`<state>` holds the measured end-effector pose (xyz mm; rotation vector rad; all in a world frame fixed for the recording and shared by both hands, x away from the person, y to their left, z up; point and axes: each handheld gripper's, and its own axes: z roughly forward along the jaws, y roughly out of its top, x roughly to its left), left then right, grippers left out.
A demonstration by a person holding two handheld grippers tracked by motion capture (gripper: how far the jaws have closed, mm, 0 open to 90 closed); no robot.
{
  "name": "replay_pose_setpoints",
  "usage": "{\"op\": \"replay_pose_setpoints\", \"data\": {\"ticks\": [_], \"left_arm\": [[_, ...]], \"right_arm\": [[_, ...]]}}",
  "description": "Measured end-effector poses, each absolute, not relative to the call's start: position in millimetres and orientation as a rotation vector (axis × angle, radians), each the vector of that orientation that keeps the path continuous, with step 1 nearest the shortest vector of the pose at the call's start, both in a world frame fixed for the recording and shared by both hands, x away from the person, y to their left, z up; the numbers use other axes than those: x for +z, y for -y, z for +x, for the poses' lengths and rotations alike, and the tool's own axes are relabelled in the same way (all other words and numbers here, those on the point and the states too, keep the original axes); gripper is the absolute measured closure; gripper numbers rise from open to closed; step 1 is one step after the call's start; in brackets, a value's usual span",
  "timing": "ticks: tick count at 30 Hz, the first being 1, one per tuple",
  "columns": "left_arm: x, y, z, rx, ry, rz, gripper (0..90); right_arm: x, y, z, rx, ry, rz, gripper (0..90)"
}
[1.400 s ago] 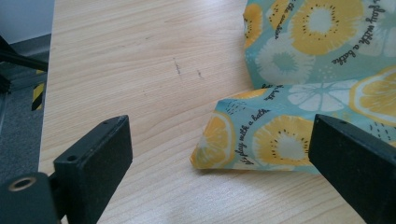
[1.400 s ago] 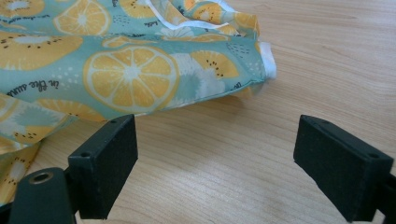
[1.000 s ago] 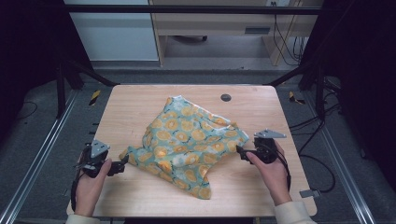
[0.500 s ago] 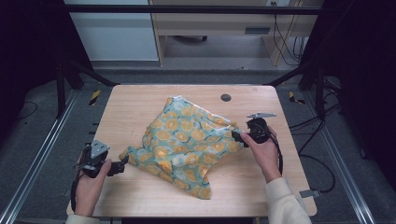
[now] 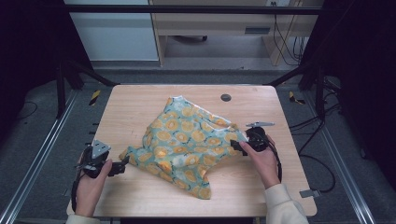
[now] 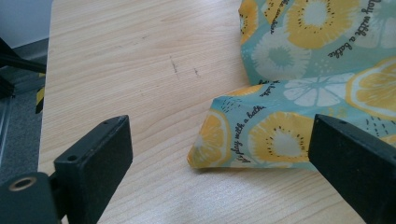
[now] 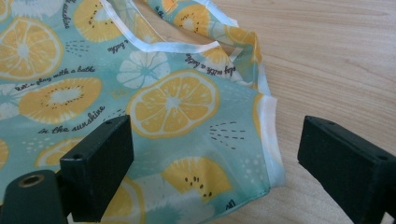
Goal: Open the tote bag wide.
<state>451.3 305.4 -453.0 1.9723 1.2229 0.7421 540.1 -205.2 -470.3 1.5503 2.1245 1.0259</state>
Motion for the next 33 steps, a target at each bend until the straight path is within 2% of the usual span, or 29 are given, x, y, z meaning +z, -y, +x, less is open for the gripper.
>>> {"op": "replay_pose_setpoints", "data": {"ticks": [11, 18, 25, 28, 29, 30, 31, 33], "left_arm": [[-452.6, -305.0, 451.5, 0.745, -1.218, 1.976, 6.4], [-451.8, -305.0, 451.6, 0.746, -1.213, 1.973, 6.4], [-451.7, -304.5, 451.8, 0.748, -1.21, 1.975, 6.4], [-451.6, -304.3, 451.7, 0.748, -1.21, 1.975, 6.4], [-451.6, -304.3, 451.7, 0.748, -1.21, 1.975, 6.4], [-451.6, -304.3, 451.7, 0.748, -1.209, 1.976, 6.4], [-451.6, -304.3, 451.7, 0.748, -1.209, 1.975, 6.4], [-451.7, -304.3, 451.8, 0.745, -1.209, 1.974, 6.4]], "right_arm": [[-476.1, 199.5, 541.3, 1.011, -2.156, 1.555, 16.2], [-478.1, 197.5, 541.4, 1.002, -2.162, 1.545, 24.3], [-480.6, 196.9, 542.5, 1.009, -2.192, 1.531, 41.9], [-481.0, 195.3, 542.4, 1.027, -2.207, 1.522, 53.4], [-481.0, 195.3, 542.4, 1.027, -2.207, 1.522, 53.4], [-481.1, 194.6, 542.6, 1.032, -2.211, 1.511, 59.5], [-481.1, 194.6, 542.6, 1.032, -2.211, 1.511, 59.5], [-481.0, 194.1, 542.7, 1.045, -2.218, 1.506, 65.3]]}}
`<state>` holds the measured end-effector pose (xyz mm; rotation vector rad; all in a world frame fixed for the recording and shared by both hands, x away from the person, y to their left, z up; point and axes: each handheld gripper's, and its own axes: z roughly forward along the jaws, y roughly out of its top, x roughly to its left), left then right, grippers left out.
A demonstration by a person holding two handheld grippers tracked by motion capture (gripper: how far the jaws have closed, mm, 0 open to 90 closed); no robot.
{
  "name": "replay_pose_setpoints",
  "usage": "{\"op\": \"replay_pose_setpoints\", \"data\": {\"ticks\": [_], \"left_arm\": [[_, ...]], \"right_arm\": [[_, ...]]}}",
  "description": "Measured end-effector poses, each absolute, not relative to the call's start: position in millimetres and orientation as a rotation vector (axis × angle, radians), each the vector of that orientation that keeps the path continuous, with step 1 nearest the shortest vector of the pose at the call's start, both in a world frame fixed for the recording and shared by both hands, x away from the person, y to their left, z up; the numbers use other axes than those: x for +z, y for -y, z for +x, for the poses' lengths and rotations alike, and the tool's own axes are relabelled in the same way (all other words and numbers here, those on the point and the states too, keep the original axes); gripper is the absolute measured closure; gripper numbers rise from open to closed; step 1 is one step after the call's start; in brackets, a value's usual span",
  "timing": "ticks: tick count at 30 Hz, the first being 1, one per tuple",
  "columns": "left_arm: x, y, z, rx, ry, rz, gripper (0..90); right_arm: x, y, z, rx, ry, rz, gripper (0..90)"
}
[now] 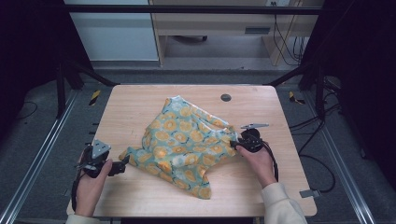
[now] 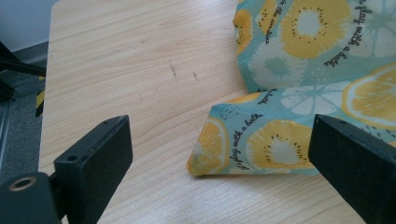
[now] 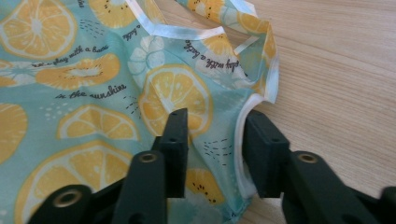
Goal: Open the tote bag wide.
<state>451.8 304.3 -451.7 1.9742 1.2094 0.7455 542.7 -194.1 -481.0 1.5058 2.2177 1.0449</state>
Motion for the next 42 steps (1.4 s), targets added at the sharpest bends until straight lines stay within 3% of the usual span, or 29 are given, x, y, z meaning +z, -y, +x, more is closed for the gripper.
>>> {"op": "replay_pose_setpoints", "data": {"ticks": [2, 9, 15, 22, 28, 42], "left_arm": [[-451.5, -304.5, 451.8, 0.747, -1.207, 1.977, 6.4], [-451.6, -304.0, 451.9, 0.746, -1.207, 1.974, 6.4], [-451.6, -303.9, 452.1, 0.743, -1.207, 1.976, 6.6], [-451.5, -302.5, 452.0, 0.741, -1.205, 1.981, 6.5], [-451.4, -302.2, 452.0, 0.738, -1.204, 1.982, 6.5], [-440.0, -301.1, 454.1, 0.732, -1.156, 1.942, 7.6]], "right_arm": [[-481.0, 193.6, 542.6, 1.043, -2.229, 1.485, 73.7], [-479.7, 192.7, 542.3, 1.069, -2.245, 1.449, 89.5], [-470.9, 193.1, 539.5, 1.121, -2.222, 1.419, 90.0], [-434.6, 179.7, 522.9, 1.271, -2.172, 1.291, 90.0], [-405.4, 136.0, 497.7, 1.351, -2.231, 1.058, 90.0], [-394.6, 54.6, 449.5, 1.436, -2.43, 0.735, 90.0]]}}
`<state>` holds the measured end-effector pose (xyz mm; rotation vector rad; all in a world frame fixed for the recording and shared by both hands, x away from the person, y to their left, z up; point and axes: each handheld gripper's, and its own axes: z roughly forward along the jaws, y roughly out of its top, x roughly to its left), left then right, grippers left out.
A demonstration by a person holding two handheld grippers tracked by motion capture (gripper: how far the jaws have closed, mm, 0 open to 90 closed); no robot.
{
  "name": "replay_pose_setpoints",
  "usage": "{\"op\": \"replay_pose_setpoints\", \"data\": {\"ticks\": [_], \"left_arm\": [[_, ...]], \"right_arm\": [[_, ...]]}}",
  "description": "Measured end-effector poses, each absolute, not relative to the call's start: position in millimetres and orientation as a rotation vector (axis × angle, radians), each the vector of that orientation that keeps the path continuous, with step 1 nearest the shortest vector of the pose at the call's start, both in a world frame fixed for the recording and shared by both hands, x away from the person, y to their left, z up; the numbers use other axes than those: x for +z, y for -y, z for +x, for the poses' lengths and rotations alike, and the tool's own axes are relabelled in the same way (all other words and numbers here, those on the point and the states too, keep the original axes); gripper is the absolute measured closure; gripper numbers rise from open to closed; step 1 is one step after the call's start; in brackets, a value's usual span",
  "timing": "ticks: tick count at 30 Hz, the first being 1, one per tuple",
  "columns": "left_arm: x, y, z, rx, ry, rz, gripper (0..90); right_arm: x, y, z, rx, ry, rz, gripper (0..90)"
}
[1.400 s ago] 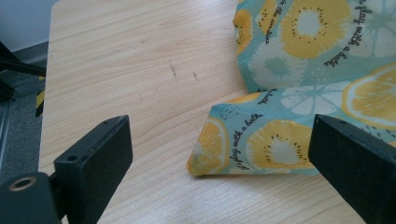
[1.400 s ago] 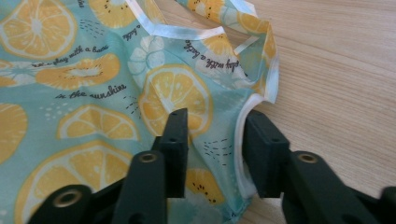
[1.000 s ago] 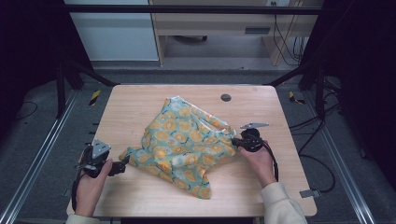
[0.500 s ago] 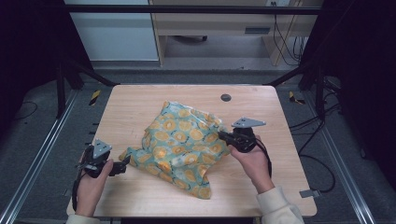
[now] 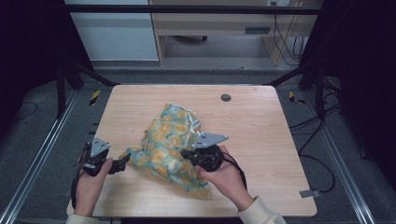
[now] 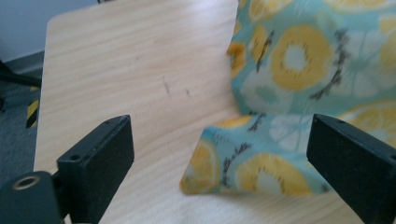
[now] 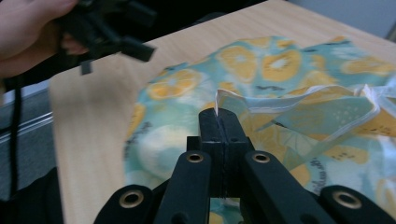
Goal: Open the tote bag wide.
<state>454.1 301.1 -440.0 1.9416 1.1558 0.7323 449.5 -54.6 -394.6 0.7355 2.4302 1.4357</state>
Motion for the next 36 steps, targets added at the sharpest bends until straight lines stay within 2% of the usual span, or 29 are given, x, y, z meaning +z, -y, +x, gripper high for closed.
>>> {"op": "replay_pose_setpoints", "data": {"ticks": [7, 10, 15, 20, 25, 36], "left_arm": [[-415.6, -277.3, 482.2, 0.702, -1.077, 1.975, 8.9], [-394.1, -251.9, 512.3, 0.69, -1.008, 2.038, 8.9], [-382.8, -228.9, 546.4, 0.651, -0.986, 2.092, 8.9], [-392.7, -210.3, 585.7, 0.552, -1.021, 2.146, 8.9], [-407.5, -198.8, 608.3, 0.505, -1.06, 2.226, 9.3], [-426.8, -196.0, 612.7, 0.435, -1.022, 2.292, 12.0]], "right_arm": [[-405.3, 39.6, 433.6, 1.406, -2.527, 0.657, 90.0], [-412.0, 37.6, 433.1, 1.406, -2.543, 0.656, 90.0], [-416.7, 40.6, 435.2, 1.412, -2.545, 0.668, 90.0], [-418.7, 47.2, 437.9, 1.422, -2.545, 0.686, 90.0], [-418.0, 49.3, 438.4, 1.435, -2.544, 0.685, 90.0], [-413.9, 59.1, 440.7, 1.456, -2.515, 0.719, 90.0]]}}
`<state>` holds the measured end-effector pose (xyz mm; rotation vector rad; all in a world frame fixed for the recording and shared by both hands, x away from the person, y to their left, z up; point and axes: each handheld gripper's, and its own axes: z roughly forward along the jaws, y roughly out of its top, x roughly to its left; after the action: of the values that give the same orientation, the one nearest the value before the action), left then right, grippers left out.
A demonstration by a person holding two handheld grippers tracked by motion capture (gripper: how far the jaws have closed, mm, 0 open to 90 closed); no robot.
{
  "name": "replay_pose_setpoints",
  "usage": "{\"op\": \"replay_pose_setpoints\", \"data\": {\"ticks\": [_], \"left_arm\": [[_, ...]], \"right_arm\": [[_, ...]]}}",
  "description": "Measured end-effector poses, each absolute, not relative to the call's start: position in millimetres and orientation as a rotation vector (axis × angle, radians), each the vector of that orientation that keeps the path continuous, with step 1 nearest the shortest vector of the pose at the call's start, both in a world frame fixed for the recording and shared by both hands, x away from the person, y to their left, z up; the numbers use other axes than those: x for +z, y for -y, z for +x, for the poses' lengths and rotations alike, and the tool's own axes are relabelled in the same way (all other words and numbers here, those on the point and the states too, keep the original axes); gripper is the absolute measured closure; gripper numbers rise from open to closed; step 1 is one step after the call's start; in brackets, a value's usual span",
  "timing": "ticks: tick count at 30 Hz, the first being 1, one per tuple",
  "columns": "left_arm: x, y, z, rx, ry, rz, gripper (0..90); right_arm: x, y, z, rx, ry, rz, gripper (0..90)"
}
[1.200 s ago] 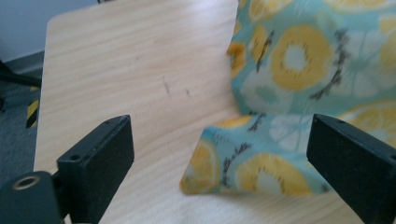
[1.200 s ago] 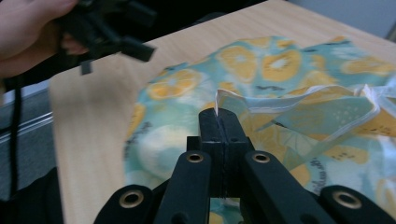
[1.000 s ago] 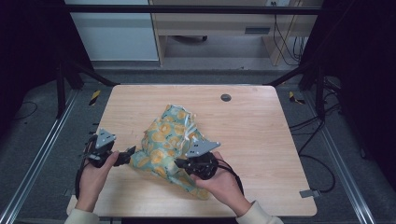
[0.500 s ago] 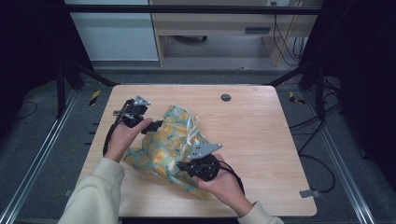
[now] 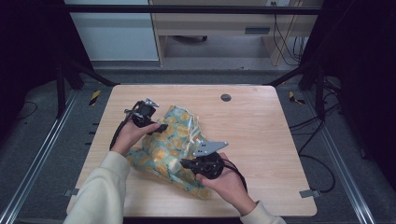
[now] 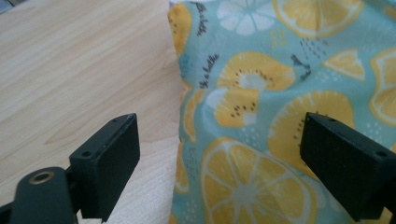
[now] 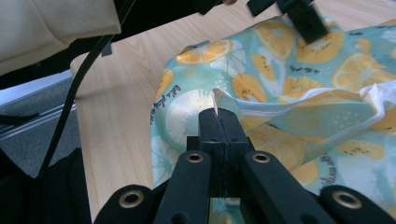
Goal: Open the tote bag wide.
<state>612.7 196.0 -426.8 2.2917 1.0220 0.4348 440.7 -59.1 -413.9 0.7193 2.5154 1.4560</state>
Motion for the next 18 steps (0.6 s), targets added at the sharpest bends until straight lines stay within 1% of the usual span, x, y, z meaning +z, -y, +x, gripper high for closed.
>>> {"op": "replay_pose_setpoints", "data": {"ticks": [3, 4, 5, 6, 7, 8, 9, 10, 12, 13, 14, 15, 16, 17, 18], "left_arm": [[-431.6, -193.8, 612.2, 0.43, -1.035, 2.302, 13.2], [-432.7, -192.8, 612.1, 0.423, -1.038, 2.306, 18.6], [-433.6, -191.6, 611.6, 0.416, -1.036, 2.314, 18.6], [-434.2, -190.3, 611.1, 0.415, -1.027, 2.323, 28.5], [-434.3, -189.9, 610.9, 0.42, -1.028, 2.323, 28.5], [-434.6, -189.3, 610.3, 0.417, -1.038, 2.321, 33.9], [-434.7, -189.4, 610.1, 0.416, -1.037, 2.329, 41.3], [-435.5, -189.1, 609.5, 0.413, -1.048, 2.336, 52.6], [-437.1, -189.4, 608.3, 0.401, -1.05, 2.342, 65.1], [-438.7, -189.6, 607.5, 0.388, -1.054, 2.331, 65.1], [-440.2, -190.5, 605.8, 0.373, -1.046, 2.352, 76.2], [-440.2, -190.5, 605.8, 0.373, -1.046, 2.352, 80.7], [-440.7, -190.6, 604.6, 0.367, -1.039, 2.355, 80.7], [-440.3, -191.1, 603.3, 0.374, -1.035, 2.352, 87.9], [-437.6, -192.9, 600.1, 0.406, -1.03, 2.331, 88.8]], "right_arm": [[-412.0, 62.6, 441.8, 1.46, -2.503, 0.732, 90.0], [-411.2, 65.0, 442.7, 1.462, -2.498, 0.733, 90.0], [-411.2, 65.0, 442.7, 1.462, -2.498, 0.733, 90.0], [-410.5, 67.3, 443.6, 1.465, -2.488, 0.743, 90.0], [-410.5, 67.3, 443.6, 1.465, -2.488, 0.743, 90.0], [-410.2, 68.2, 444.0, 1.467, -2.487, 0.746, 90.0], [-409.8, 69.6, 444.8, 1.468, -2.482, 0.75, 90.0], [-409.1, 71.7, 445.8, 1.468, -2.476, 0.755, 90.0], [-408.4, 73.8, 446.6, 1.469, -2.469, 0.763, 90.0], [-408.4, 73.8, 446.6, 1.469, -2.469, 0.763, 90.0], [-407.6, 75.9, 447.3, 1.47, -2.463, 0.768, 90.0], [-407.6, 75.9, 447.3, 1.47, -2.463, 0.768, 90.0], [-407.1, 77.2, 447.9, 1.469, -2.46, 0.768, 90.0], [-406.1, 80.2, 449.1, 1.469, -2.448, 0.778, 90.0], [-405.5, 81.9, 449.7, 1.469, -2.443, 0.784, 90.0]]}}
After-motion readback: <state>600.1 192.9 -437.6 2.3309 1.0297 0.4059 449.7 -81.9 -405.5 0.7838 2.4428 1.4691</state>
